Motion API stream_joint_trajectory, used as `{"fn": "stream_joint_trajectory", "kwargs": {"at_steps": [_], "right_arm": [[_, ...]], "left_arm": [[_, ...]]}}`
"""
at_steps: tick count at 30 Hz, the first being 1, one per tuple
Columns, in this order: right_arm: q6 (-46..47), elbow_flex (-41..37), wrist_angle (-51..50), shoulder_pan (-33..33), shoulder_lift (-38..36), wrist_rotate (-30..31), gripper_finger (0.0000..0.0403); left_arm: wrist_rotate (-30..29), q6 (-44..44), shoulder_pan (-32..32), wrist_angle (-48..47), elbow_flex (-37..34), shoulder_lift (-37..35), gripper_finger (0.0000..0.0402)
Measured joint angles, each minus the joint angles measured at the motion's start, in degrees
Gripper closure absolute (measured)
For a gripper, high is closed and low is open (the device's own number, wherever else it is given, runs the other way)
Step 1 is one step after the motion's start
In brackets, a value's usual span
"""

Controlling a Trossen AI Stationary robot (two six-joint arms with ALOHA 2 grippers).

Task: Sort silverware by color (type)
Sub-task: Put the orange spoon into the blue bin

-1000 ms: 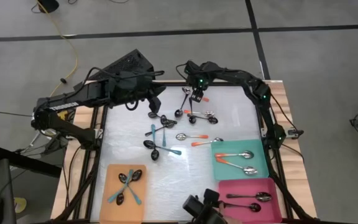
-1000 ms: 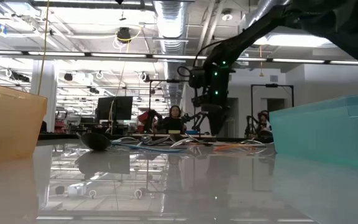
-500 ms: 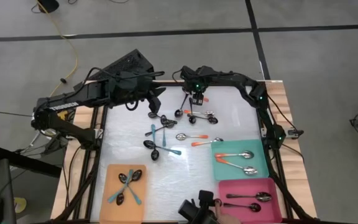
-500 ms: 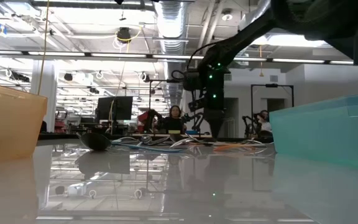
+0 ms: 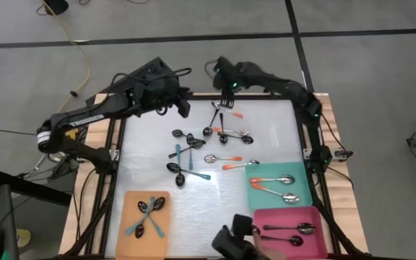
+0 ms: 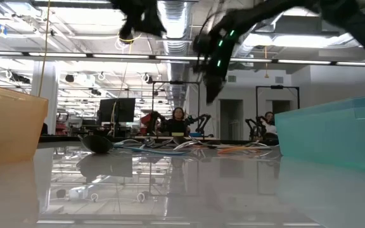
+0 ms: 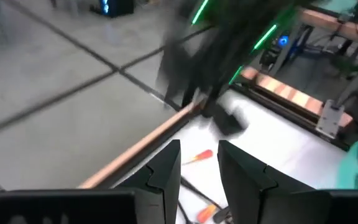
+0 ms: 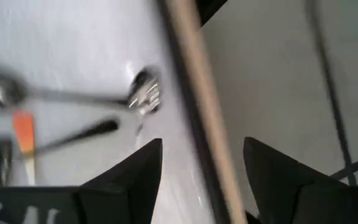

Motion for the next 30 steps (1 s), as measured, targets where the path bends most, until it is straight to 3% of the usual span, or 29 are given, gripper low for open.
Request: {"fn": "stream_joint_trajectory", "kwargs": {"at_steps": [5, 10, 12, 16, 21, 28, 30], "right_arm": [[13.68, -1.61, 3.28, -4.07, -6.83, -5.69, 0.0222], [28.29, -10.89, 15.11, -6.1, -8.89, -7.93, 0.0362], [34.76, -16.28, 24.04, -6.35, -10.38, -11.27, 0.0389], [49.34, -28.8, 42.56, -7.42, -11.32, -17.6, 0.0396], [63.22, -39.09, 58.4, -8.09, -11.3, -19.68, 0.0399], [66.97, -40.57, 66.87, -4.99, -8.94, -23.52, 0.0401], [68.4, -40.94, 68.48, -5.04, -7.24, -27.75, 0.0401]], "left_arm": [[9.92, -6.67, 4.22, 9.82, -9.01, 0.06, 0.0309], [16.53, -9.7, 4.83, 11.4, -11.64, 0.06, 0.0309], [17.74, -10.37, 4.71, 11.79, -11.64, -0.04, 0.0309], [18.93, -11.58, 4.01, 12.16, -11.64, -0.47, 0.0312], [18.91, -11.66, 3.54, 12.34, -11.64, -0.74, 0.0313], [18.44, -13.17, 3.49, 15.82, -11.64, -0.71, 0.0313], [18.49, -13.79, 3.36, 17.25, -11.64, -0.71, 0.0313]]}}
